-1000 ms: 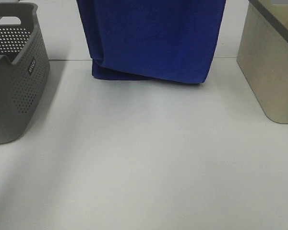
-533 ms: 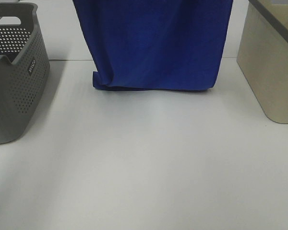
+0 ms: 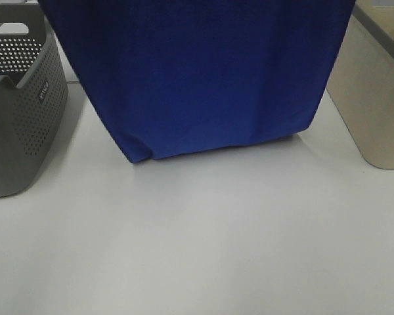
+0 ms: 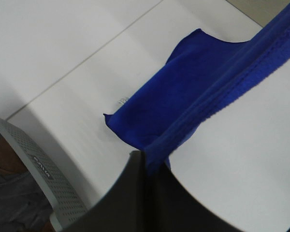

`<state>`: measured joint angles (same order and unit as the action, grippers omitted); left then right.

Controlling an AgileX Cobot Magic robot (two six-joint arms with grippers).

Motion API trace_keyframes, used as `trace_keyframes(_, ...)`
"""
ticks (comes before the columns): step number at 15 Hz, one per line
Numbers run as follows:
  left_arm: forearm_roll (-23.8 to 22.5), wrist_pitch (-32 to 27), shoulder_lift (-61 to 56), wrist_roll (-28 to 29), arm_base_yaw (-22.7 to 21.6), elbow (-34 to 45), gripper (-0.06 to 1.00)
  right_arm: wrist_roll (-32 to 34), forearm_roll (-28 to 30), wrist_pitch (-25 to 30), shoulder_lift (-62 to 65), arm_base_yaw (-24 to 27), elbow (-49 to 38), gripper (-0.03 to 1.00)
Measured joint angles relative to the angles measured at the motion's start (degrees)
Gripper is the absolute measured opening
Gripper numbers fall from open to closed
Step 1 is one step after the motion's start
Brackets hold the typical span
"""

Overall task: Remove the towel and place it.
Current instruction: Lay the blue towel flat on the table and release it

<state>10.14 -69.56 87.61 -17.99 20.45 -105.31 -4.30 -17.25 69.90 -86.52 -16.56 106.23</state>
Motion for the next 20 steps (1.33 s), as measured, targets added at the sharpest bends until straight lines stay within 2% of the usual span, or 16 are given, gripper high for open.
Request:
trace_keyframes(3, 0.86, 0.17, -5.84, 0.69, 0.23, 9.34, 0.00, 0.63, -1.66, -0.06, 4.58, -0.34, -9.28, 0.02)
trace_keyframes(12, 12.03, 0.63, -15.64, 1.38, 0.69, 32.72, 0.00, 2.81, -3.38, -0.34, 17.36, -0.52, -36.15, 0.02)
trace_keyframes(15, 12.20, 0.74, -15.93, 1.55, 5.33, 40.34, 0.00, 2.86, -3.04, -0.40, 19.71, -0.52, -43.77, 0.02)
trace_keyframes(20, 12.89, 1.09, -15.99, 5.44, 14.95, 50.53, 0.00, 2.86, -3.95, -0.46, 22.63, -0.52, -57.64, 0.02)
